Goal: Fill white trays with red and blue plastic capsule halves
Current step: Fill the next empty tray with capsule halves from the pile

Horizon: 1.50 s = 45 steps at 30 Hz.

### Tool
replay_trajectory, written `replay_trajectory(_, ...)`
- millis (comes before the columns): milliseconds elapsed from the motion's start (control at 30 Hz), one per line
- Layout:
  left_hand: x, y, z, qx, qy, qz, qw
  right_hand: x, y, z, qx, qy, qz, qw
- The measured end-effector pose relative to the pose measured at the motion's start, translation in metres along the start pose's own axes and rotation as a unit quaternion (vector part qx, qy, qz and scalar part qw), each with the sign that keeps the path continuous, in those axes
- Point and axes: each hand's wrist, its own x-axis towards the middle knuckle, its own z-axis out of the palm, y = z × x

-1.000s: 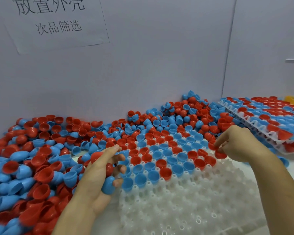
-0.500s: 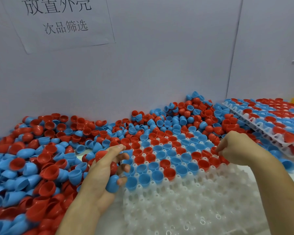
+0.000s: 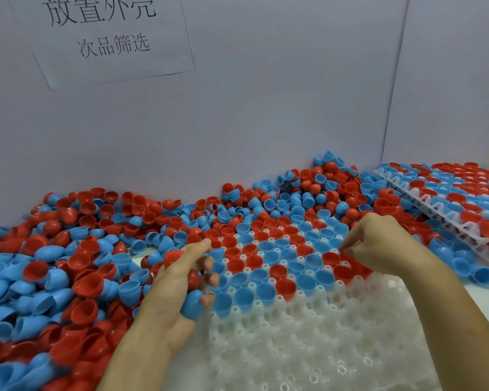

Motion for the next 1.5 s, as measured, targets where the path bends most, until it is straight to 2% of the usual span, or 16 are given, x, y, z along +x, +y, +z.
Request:
replay_trajectory(133,-0.001,0.001,-0.002,-0.035,-0.019,-0.028,0.999,0.003,0.001,0.004,-0.016,-0.021,-0.009,1.0)
replay_trajectory(233,-0.002,0.004,-0.004,-0.072,-0.012,-0.04,0.997,0.003,-0.006,0.005,0.009,0.033,-0.043,0.998)
replay_trajectory(333,-0.003,0.006,-0.004,-0.132,0.008,-0.049,0.99,-0.01,-0.04,0.012,0.094,0.084,-0.136,0.983)
replay_trajectory(400,-0.004,0.006,-0.002,-0.177,0.008,-0.038,0.983,-0.031,-0.078,0.021,0.184,0.043,-0.22,0.957)
replay_trajectory(467,-0.003,0.006,0.0,-0.199,-0.021,-0.021,0.98,-0.055,-0.114,0.034,0.238,-0.04,-0.3,0.923)
replay_trajectory(500,-0.002,0.006,-0.001,-0.193,-0.039,-0.016,0.98,-0.064,-0.127,0.043,0.235,-0.067,-0.329,0.912)
replay_trajectory(567,0.0,0.004,-0.003,-0.165,-0.047,-0.008,0.985,-0.072,-0.141,0.062,0.193,-0.066,-0.36,0.91)
replay_trajectory(633,0.001,0.002,-0.004,-0.152,-0.037,0.005,0.988,-0.071,-0.144,0.07,0.179,-0.027,-0.349,0.919)
replay_trajectory(733,0.003,0.0,-0.003,-0.145,-0.026,0.021,0.989,-0.064,-0.138,0.07,0.26,-0.008,-0.297,0.919)
replay_trajectory(867,0.004,0.001,-0.002,-0.123,0.047,0.033,0.991,-0.058,-0.133,0.064,0.326,-0.039,-0.242,0.913)
replay_trajectory(933,0.005,0.0,-0.004,-0.154,0.094,0.038,0.983,-0.058,-0.133,0.061,0.357,-0.064,-0.228,0.903)
replay_trajectory(1000,0.006,0.001,-0.006,-0.19,0.12,0.048,0.973,-0.058,-0.133,0.057,0.391,-0.079,-0.211,0.892)
replay_trajectory(1067,0.008,0.002,-0.008,-0.17,0.133,0.053,0.975,-0.057,-0.133,0.055,0.428,-0.084,-0.184,0.881)
replay_trajectory(1233,0.009,-0.001,-0.003,0.011,0.088,0.037,0.995,-0.061,-0.135,0.056,0.483,-0.082,-0.145,0.86)
replay_trajectory(1300,0.009,-0.004,-0.002,0.047,0.069,0.048,0.995,-0.062,-0.137,0.057,0.488,-0.07,-0.152,0.857)
replay_trajectory(1500,0.008,-0.006,-0.004,0.066,0.044,0.056,0.995,-0.062,-0.135,0.06,0.382,-0.045,-0.22,0.897)
